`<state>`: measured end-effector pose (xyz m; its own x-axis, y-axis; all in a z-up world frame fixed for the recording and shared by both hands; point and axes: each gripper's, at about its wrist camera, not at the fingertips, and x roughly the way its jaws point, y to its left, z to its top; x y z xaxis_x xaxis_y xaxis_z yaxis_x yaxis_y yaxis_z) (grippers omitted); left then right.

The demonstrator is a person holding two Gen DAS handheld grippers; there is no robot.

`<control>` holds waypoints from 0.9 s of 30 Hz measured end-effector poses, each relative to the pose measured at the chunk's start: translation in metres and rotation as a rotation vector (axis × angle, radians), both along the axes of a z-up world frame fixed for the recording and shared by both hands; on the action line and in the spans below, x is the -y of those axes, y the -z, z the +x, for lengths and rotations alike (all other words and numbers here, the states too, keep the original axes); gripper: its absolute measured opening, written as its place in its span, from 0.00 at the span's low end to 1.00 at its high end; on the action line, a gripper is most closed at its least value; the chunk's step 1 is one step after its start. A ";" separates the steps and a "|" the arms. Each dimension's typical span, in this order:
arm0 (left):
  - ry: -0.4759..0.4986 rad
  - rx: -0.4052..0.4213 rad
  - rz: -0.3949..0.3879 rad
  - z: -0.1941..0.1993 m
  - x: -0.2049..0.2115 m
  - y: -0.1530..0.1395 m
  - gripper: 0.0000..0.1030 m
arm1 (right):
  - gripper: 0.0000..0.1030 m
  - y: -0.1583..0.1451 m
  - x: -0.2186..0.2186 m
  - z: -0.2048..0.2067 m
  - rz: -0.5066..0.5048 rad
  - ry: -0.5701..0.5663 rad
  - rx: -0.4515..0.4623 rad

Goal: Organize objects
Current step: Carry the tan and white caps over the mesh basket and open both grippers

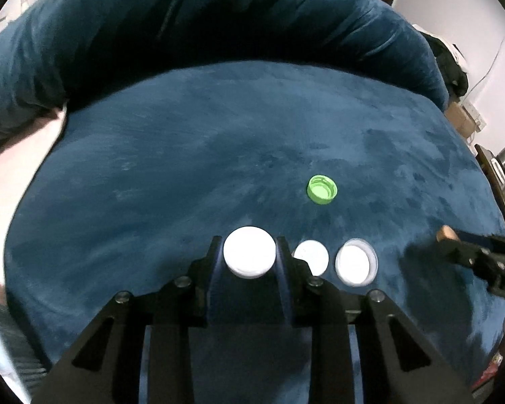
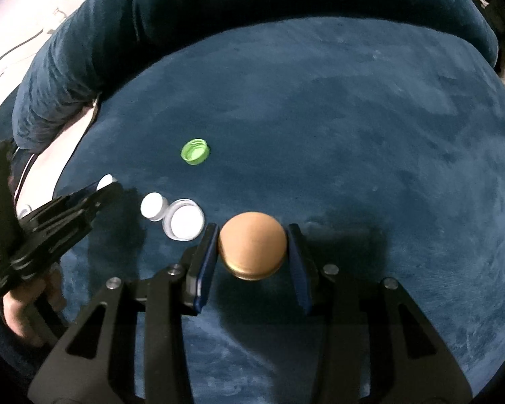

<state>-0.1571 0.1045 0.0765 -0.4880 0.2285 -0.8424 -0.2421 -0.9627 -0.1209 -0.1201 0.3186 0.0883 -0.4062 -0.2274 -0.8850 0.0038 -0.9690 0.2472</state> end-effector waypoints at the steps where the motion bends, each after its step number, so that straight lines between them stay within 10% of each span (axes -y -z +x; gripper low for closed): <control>1: 0.001 -0.004 -0.005 0.004 0.005 -0.004 0.29 | 0.40 -0.002 0.004 0.001 0.000 -0.003 -0.003; 15: -0.204 -0.111 0.098 0.090 0.148 -0.085 0.29 | 0.40 -0.026 0.105 0.030 0.005 -0.195 -0.072; 27: -0.553 -0.080 0.149 0.153 0.331 -0.088 0.29 | 0.40 -0.032 0.266 0.066 -0.167 -0.437 -0.057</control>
